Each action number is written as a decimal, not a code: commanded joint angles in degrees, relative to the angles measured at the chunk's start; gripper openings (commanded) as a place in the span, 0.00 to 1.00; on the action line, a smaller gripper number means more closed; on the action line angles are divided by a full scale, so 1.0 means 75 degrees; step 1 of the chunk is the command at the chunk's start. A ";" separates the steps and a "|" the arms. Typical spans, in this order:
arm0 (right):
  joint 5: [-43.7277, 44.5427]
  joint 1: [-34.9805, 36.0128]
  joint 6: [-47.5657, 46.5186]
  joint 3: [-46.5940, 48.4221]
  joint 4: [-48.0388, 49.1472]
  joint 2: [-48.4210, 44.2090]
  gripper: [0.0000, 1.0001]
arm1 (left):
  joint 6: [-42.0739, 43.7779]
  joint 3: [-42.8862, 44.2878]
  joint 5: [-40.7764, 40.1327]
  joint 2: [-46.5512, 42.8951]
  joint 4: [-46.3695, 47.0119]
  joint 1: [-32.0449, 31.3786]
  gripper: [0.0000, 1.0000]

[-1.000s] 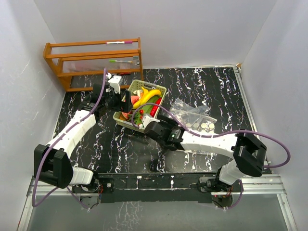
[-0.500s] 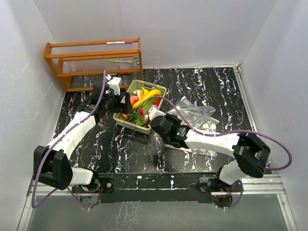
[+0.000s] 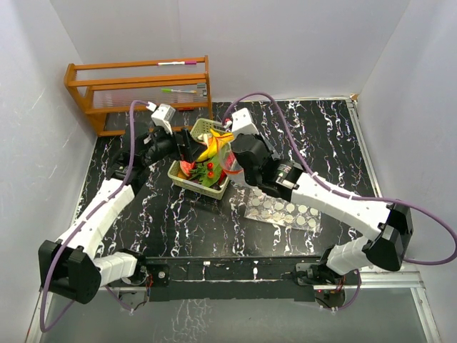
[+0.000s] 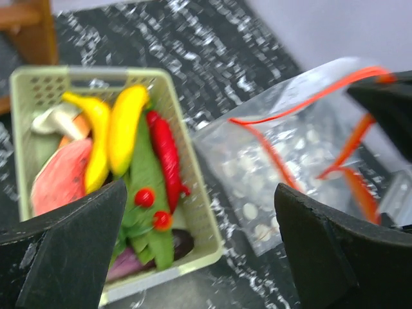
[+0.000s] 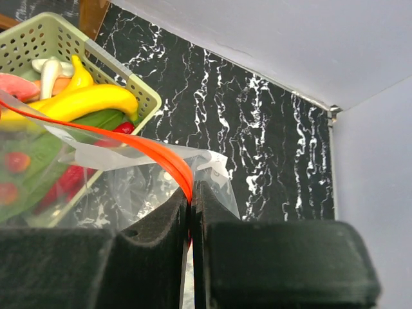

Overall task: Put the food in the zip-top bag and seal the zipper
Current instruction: Pick up the zipper food storage bag at the center of the board.

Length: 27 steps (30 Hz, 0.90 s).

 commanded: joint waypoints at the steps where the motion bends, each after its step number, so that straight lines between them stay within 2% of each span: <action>1: -0.0198 -0.0271 0.1015 0.0586 -0.0166 0.0180 0.08 | -0.1436 -0.0067 0.1269 0.0056 0.2065 0.0017 0.97; 4: -0.0310 -0.0387 0.1106 0.0641 0.0116 0.0186 0.08 | -0.2306 -0.0004 0.1528 0.0374 0.2708 0.0016 0.96; 7: -0.0298 -0.0463 0.1069 0.0619 0.0358 0.0187 0.08 | -0.3248 -0.0064 0.1657 0.0573 0.3358 0.0018 0.88; 11: -0.0175 -0.0529 0.0997 0.0670 0.0541 0.0193 0.08 | -0.3775 -0.0011 0.1933 0.0886 0.3256 0.0016 0.81; 17: -0.0024 -0.0638 0.0548 0.0649 0.1161 0.0252 0.08 | -0.4725 -0.0297 0.2239 0.1121 0.3645 -0.0012 0.78; 27: 0.0069 -0.0689 0.0014 0.1272 0.1835 0.1015 0.08 | -0.4885 -0.0517 0.2213 0.1373 0.3965 -0.0298 0.79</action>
